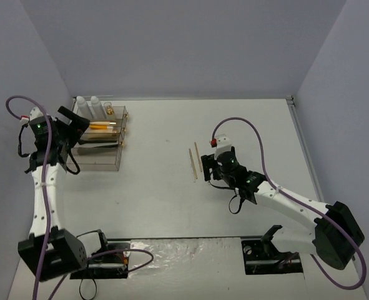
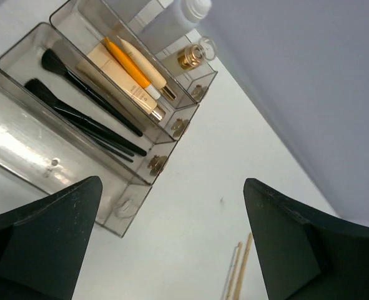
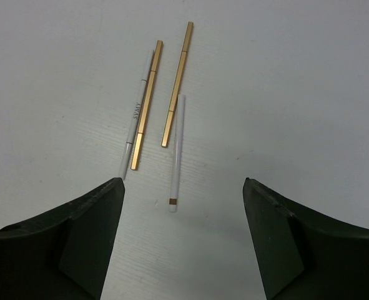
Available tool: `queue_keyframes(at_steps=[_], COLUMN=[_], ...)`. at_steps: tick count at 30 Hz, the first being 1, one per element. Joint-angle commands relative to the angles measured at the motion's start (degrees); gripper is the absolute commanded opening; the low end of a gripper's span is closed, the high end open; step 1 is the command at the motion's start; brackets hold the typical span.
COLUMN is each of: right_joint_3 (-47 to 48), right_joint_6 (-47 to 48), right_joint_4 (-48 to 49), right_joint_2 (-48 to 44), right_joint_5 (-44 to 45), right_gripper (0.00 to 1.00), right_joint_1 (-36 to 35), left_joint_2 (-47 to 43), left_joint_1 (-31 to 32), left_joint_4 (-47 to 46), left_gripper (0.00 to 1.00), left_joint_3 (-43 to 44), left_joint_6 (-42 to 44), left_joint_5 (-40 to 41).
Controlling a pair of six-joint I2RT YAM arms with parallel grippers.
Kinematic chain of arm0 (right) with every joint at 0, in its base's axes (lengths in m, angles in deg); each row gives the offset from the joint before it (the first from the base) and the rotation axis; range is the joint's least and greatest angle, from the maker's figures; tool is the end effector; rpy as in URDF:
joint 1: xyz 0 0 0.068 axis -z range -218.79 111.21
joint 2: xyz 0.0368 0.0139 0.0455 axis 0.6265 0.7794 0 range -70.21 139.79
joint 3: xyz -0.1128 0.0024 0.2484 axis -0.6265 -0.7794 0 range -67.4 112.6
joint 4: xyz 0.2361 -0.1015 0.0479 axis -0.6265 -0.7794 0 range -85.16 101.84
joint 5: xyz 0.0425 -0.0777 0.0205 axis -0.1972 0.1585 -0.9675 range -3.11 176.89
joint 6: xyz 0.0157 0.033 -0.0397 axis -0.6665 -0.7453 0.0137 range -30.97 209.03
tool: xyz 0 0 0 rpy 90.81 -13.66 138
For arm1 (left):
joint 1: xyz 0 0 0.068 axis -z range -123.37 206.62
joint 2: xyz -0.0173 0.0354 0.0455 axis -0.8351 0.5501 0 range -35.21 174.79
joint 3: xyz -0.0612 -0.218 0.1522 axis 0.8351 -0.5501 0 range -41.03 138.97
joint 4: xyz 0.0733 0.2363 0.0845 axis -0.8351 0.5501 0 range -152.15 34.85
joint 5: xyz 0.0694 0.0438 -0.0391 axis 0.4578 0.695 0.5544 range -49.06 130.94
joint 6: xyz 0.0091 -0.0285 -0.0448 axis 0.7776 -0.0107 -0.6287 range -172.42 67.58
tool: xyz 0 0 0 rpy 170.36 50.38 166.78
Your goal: Organize the makeup
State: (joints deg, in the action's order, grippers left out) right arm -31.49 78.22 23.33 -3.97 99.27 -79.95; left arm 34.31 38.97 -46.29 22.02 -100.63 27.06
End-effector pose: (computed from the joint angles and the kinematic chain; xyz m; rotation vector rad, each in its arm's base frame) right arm 0.1994 0.1642 0.2480 -0.3564 1.8793 0.4117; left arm 0.2677 0.0763 0.3516 -0.9449 1.7570 -0.5846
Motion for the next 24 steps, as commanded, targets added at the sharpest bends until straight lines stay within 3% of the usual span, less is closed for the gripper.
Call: queue_keyframes(at_steps=[1, 7, 13, 24], right_joint_3=[4.1, 6.9, 8.7, 8.3], right_joint_6=[-1.9, -3.7, -6.0, -8.2], right_joint_4=[0.2, -0.2, -0.2, -0.3], right_joint_2=[6.3, 15.5, 22.0, 29.5], right_joint_5=[-0.3, -1.8, -1.7, -0.3], right_gripper=[0.69, 0.6, 0.49, 0.22], right_joint_1=[0.9, 1.5, 1.9, 2.8], left_joint_2=[-11.5, -23.2, -26.4, -28.0], left_joint_1=[3.3, 10.8, 16.4, 20.0], left_joint_4=[9.8, 7.6, 9.5, 9.6], left_gripper=[0.97, 0.97, 0.97, 0.97], left_joint_3=[0.8, -10.9, -12.0, -12.4], left_joint_6=[20.3, 29.5, 31.9, 31.3], left_joint_5=[-2.0, -5.8, -5.5, -6.3])
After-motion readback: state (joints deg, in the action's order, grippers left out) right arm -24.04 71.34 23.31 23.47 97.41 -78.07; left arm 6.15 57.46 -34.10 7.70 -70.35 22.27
